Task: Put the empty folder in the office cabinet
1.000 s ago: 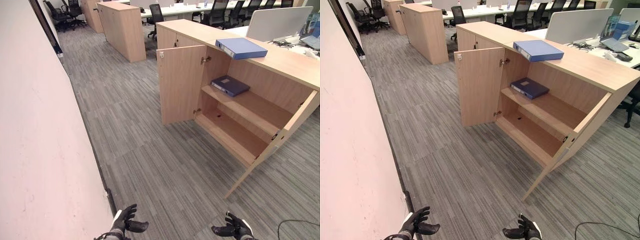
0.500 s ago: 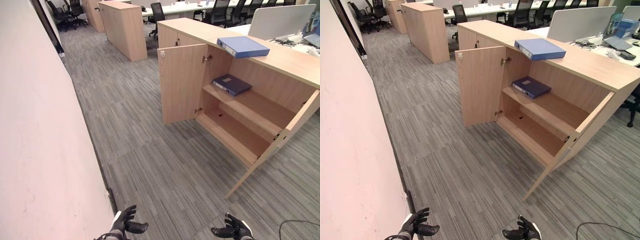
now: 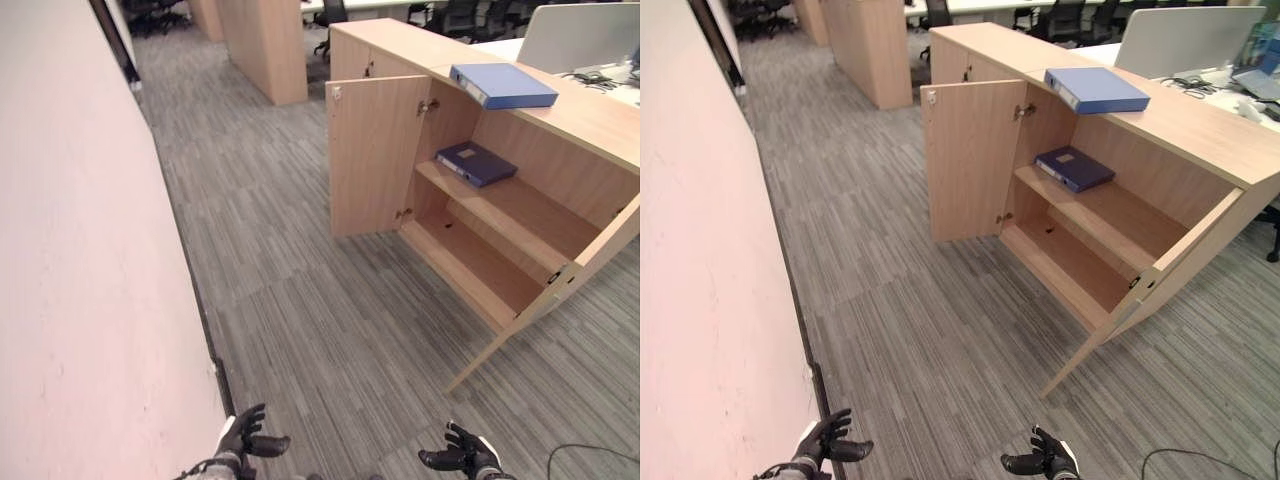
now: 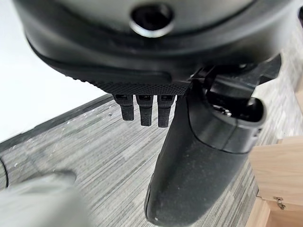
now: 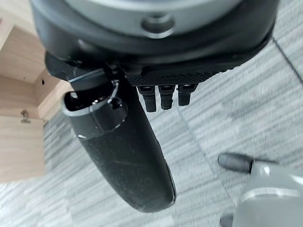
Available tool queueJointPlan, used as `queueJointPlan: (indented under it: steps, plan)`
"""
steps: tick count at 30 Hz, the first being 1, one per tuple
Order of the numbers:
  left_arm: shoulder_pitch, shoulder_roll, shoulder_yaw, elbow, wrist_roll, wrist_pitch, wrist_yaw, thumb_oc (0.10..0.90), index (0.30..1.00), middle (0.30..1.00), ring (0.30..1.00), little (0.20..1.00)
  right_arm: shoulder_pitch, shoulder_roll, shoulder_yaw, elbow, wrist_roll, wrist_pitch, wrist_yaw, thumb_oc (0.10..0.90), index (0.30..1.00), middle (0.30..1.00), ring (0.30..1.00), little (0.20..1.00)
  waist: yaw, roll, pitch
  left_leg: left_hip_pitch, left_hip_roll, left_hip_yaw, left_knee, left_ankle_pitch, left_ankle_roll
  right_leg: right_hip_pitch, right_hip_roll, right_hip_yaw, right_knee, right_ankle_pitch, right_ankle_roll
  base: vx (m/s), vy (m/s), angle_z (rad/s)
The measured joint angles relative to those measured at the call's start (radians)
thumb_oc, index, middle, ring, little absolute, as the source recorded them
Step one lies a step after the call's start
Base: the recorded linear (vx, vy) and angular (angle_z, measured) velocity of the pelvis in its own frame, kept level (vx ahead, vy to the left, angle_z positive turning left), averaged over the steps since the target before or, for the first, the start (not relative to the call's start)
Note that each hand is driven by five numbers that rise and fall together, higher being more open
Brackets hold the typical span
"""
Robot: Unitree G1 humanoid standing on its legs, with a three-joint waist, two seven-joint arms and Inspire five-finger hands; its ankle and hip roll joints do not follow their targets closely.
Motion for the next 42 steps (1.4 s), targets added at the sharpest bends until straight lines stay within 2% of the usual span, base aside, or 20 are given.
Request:
queueJointPlan:
  steps: [3,4,6,9,13,15,16,19,20,21,23,28,29,31,33,36,38,40,41,42]
  plan:
    - [-0.040,-0.011,-0.010,0.064,-0.005,-0.001,0.000,0.800,0.900,0.900,0.900,0.900,-0.009,-0.016,-0.010,0.035,0.021,0.006,-0.003,0.800,0.900,0.900,0.900,0.900,-0.005,0.024,0.013,-0.012,0.107,-0.003,-0.193,0.063,-0.050,0.006,0.030,-0.013,0.000,-0.018,-0.001,0.20,0.030,0.29]
    - [-0.052,-0.022,-0.017,0.078,-0.005,0.001,0.001,0.800,0.900,0.900,0.900,0.900,-0.018,-0.037,-0.009,0.034,0.022,0.007,-0.008,0.800,0.900,0.900,0.900,0.900,0.011,0.051,0.034,-0.029,0.144,-0.043,-0.310,0.115,-0.074,0.003,0.035,0.004,0.001,-0.016,-0.005,0.16,0.019,-0.05]
    - [-0.054,-0.028,-0.016,0.080,-0.008,0.009,0.009,0.800,0.900,0.900,0.900,0.900,-0.029,-0.052,-0.008,0.055,0.023,0.008,-0.009,0.800,0.900,0.900,0.900,0.900,0.022,0.066,0.050,-0.040,0.148,-0.089,-0.406,0.137,-0.096,0.003,0.037,0.027,0.000,-0.016,-0.005,0.33,0.059,-0.12]
    - [-0.064,-0.037,0.003,0.100,-0.029,0.009,0.015,0.800,0.900,0.900,0.900,0.900,-0.050,-0.053,-0.006,0.088,0.038,0.008,-0.012,0.800,0.900,0.900,0.900,0.900,0.038,0.082,0.060,-0.073,0.155,-0.095,-0.411,0.155,-0.119,0.008,0.034,0.064,0.018,-0.033,0.009,0.31,0.075,-0.27]
    - [-0.090,-0.038,0.036,0.132,-0.044,0.009,0.019,0.800,0.900,0.900,0.900,0.900,-0.061,-0.042,-0.006,0.106,0.038,0.011,-0.017,0.800,0.900,0.900,0.900,0.900,0.070,0.059,0.064,-0.078,0.170,-0.096,-0.404,0.146,-0.104,0.027,-0.026,0.159,0.055,-0.096,0.068,0.41,0.153,-0.63]
    - [-0.099,-0.039,0.048,0.151,-0.044,0.010,0.019,0.800,0.900,0.900,0.900,0.900,-0.055,-0.046,-0.003,0.107,0.039,0.011,-0.017,0.800,0.900,0.900,0.900,0.900,0.070,0.056,0.061,-0.077,0.163,-0.098,-0.355,0.103,-0.084,0.048,-0.060,0.189,0.044,-0.125,0.111,0.33,0.221,-0.55]
    - [-0.097,-0.036,0.047,0.155,-0.040,0.011,0.020,0.800,0.900,0.900,0.900,0.900,-0.046,-0.056,0.000,0.105,0.040,0.013,-0.016,0.800,0.900,0.900,0.900,0.900,0.072,0.073,0.055,-0.080,0.164,-0.103,-0.295,0.117,-0.071,0.079,-0.079,0.247,0.071,-0.166,0.176,0.51,0.408,-0.48]
    - [-0.110,0.012,0.128,0.180,-0.037,-0.003,0.045,0.800,0.900,0.900,0.900,0.900,-0.036,0.035,0.000,0.116,0.055,0.025,-0.009,0.800,0.900,0.900,0.900,0.900,0.110,-0.041,0.048,-0.084,0.094,-0.061,-0.195,0.099,-0.023,0.010,-0.132,0.284,0.336,-0.286,0.194,0.34,0.310,-0.29]
    - [-0.112,0.017,0.131,0.192,-0.035,0.002,0.059,0.800,0.900,0.900,0.900,0.900,-0.034,0.056,-0.002,0.121,0.060,0.024,-0.006,0.800,0.900,0.900,0.900,0.900,0.118,-0.067,0.031,-0.099,0.076,-0.047,-0.158,0.071,-0.009,0.011,-0.153,0.285,0.320,-0.276,0.179,0.36,0.367,-0.20]
    - [-0.113,0.019,0.119,0.194,-0.032,0.005,0.057,0.800,0.900,0.900,0.900,0.900,-0.052,0.091,-0.030,0.143,0.062,0.015,0.001,0.800,0.900,0.900,0.900,0.900,0.129,-0.087,0.018,-0.151,0.064,-0.029,-0.044,-0.008,0.011,0.048,-0.183,0.273,0.244,-0.225,0.200,0.44,0.464,-0.17]
    - [-0.124,0.020,0.120,0.198,-0.029,-0.001,0.054,0.800,0.900,0.900,0.900,0.900,-0.093,0.103,-0.031,0.163,0.078,0.011,0.004,0.800,0.900,0.900,0.900,0.900,0.128,-0.078,0.012,-0.184,0.062,-0.022,0.004,-0.058,0.017,0.043,-0.197,0.273,0.216,-0.179,0.210,0.26,0.281,-0.11]
    - [-0.108,0.037,0.088,0.207,0.006,0.014,0.051,0.800,0.900,0.900,0.900,0.900,-0.141,0.108,-0.025,0.181,0.077,0.015,0.005,0.800,0.900,0.900,0.900,0.900,0.137,-0.068,-0.017,-0.162,0.040,0.034,-0.005,-0.058,0.071,-0.009,-0.227,0.270,0.253,-0.059,0.280,0.19,0.287,-0.18]
    - [-0.111,0.041,0.075,0.209,0.006,0.018,0.050,0.800,0.900,0.900,0.900,0.900,-0.151,0.105,-0.023,0.182,0.076,0.015,0.005,0.800,0.900,0.900,0.900,0.900,0.147,-0.068,-0.025,-0.161,0.034,0.059,-0.006,-0.063,0.078,-0.031,-0.234,0.264,0.261,-0.019,0.302,0.37,0.682,-0.45]
    - [-0.122,0.037,0.082,0.206,0.006,0.019,0.050,0.800,0.900,0.900,0.900,0.900,-0.182,0.096,-0.006,0.178,0.076,0.020,0.002,0.800,0.900,0.900,0.900,0.900,0.153,-0.065,-0.026,-0.154,0.027,0.086,-0.015,-0.064,0.097,-0.093,-0.259,0.153,0.338,0.053,0.319,0.27,0.535,-0.34]
    - [-0.117,0.034,0.049,0.204,0.005,0.017,0.049,0.800,0.900,0.900,0.900,0.900,-0.202,0.096,-0.008,0.173,0.075,0.024,-0.002,0.800,0.900,0.900,0.900,0.900,0.148,-0.039,-0.013,-0.103,0.033,0.123,-0.047,-0.077,0.125,-0.157,-0.284,0.056,0.511,0.095,0.325,0.12,0.328,-0.12]
    - [-0.126,0.033,0.023,0.191,0.014,0.019,0.041,0.800,0.900,0.900,0.900,0.900,-0.183,0.095,0.001,0.077,0.076,-0.003,0.005,0.800,0.900,0.900,0.900,0.900,0.083,0.019,0.001,0.047,-0.011,0.106,-0.261,-0.053,0.193,-0.335,-0.174,0.042,0.760,-0.083,0.335,0.21,0.340,0.10]
    - [-0.113,0.033,0.006,0.182,0.038,0.019,0.037,0.800,0.900,0.900,0.900,0.900,-0.188,0.080,0.001,0.045,0.076,-0.015,0.005,0.800,0.900,0.900,0.900,0.900,0.058,0.050,0.010,0.121,-0.022,0.132,-0.365,0.010,0.156,-0.386,-0.128,-0.122,0.673,-0.133,0.285,0.20,0.071,-0.01]
    - [-0.120,0.034,-0.018,0.153,0.053,0.016,0.040,0.800,0.900,0.900,0.900,0.900,-0.155,0.058,0.000,0.048,0.076,-0.014,0.001,0.800,0.900,0.900,0.900,0.900,0.038,0.056,0.012,0.162,-0.054,0.118,-0.392,-0.047,0.146,-0.425,-0.137,-0.206,0.516,-0.140,0.241,0.41,0.012,0.23]
    - [-0.122,0.049,-0.034,0.152,0.065,0.018,0.035,0.800,0.900,0.900,0.900,0.900,-0.130,0.050,-0.005,0.061,0.076,-0.009,0.000,0.800,0.900,0.900,0.900,0.900,0.013,0.052,0.012,0.169,-0.060,0.125,-0.402,-0.006,0.129,-0.440,-0.142,-0.219,0.331,-0.084,0.223,0.34,-0.073,0.33]
    - [-0.118,0.042,-0.040,0.153,0.080,0.019,0.035,0.800,0.900,0.900,0.900,0.900,-0.105,0.050,-0.010,0.073,0.077,-0.006,0.001,0.800,0.900,0.900,0.900,0.900,-0.002,0.048,0.014,0.183,-0.055,0.120,-0.401,-0.016,0.112,-0.450,-0.151,-0.217,0.266,-0.044,0.232,0.24,-0.075,0.43]
